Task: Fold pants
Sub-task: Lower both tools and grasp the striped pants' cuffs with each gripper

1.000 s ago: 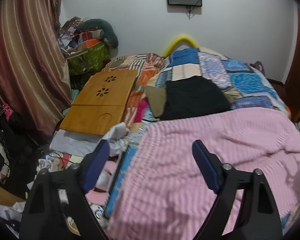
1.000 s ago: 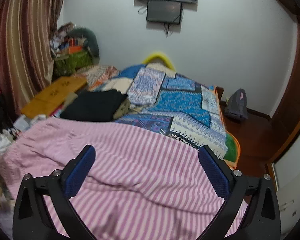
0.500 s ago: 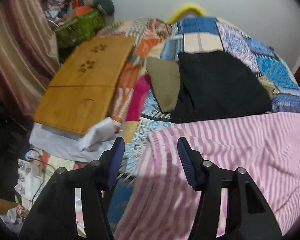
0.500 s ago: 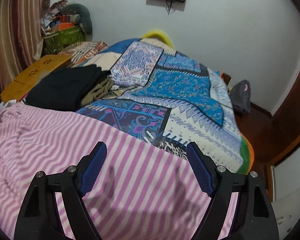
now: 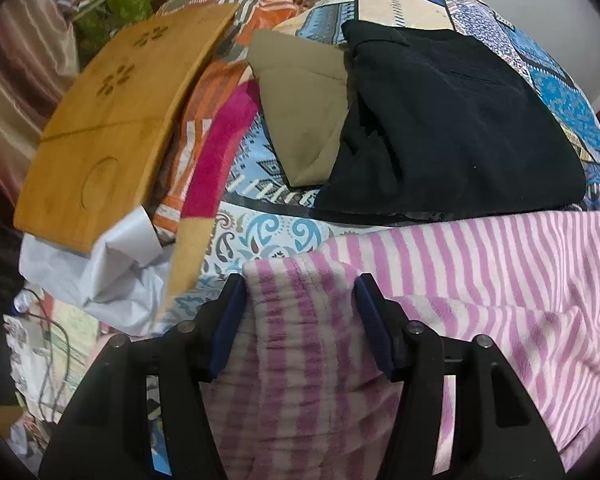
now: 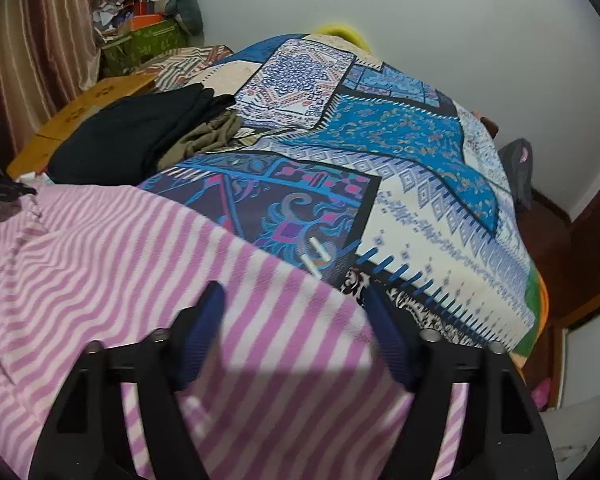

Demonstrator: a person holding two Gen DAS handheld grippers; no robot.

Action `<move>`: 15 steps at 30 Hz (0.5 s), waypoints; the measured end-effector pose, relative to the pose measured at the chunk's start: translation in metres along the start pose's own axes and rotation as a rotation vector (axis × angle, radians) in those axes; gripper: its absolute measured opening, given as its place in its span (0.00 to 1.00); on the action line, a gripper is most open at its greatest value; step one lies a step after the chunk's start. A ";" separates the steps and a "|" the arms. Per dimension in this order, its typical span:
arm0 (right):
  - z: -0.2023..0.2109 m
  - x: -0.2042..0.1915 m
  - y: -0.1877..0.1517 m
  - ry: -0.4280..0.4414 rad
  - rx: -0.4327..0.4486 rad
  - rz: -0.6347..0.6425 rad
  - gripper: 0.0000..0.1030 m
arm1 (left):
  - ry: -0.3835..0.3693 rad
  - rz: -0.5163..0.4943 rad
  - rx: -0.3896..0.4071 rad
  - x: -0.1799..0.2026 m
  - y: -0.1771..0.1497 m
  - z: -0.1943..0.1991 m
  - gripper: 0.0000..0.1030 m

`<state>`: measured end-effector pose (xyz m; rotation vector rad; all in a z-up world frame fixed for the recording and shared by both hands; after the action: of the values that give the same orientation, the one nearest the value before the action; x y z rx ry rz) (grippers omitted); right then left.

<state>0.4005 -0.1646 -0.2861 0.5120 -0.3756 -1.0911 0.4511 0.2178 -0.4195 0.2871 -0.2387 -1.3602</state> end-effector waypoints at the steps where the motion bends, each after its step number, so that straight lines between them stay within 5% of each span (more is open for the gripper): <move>1: 0.001 -0.001 0.000 0.006 -0.003 0.000 0.47 | -0.005 0.007 -0.003 -0.001 -0.001 0.000 0.53; 5: 0.005 -0.007 -0.001 0.020 -0.016 0.011 0.12 | -0.039 0.009 0.029 0.003 0.001 0.009 0.35; 15: 0.024 -0.010 0.004 0.026 0.025 -0.022 0.08 | -0.021 -0.005 0.186 0.004 0.013 0.063 0.32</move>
<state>0.3867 -0.1591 -0.2644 0.5531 -0.3617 -1.1014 0.4427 0.2121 -0.3554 0.4287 -0.3831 -1.3482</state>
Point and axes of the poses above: each gripper's, at about its wrist camera, not at the fingertips, and z roughly against the way its jaws point, x to its right, y to its top, the point moved 9 cm from there along -z, roughly the way its jaws point
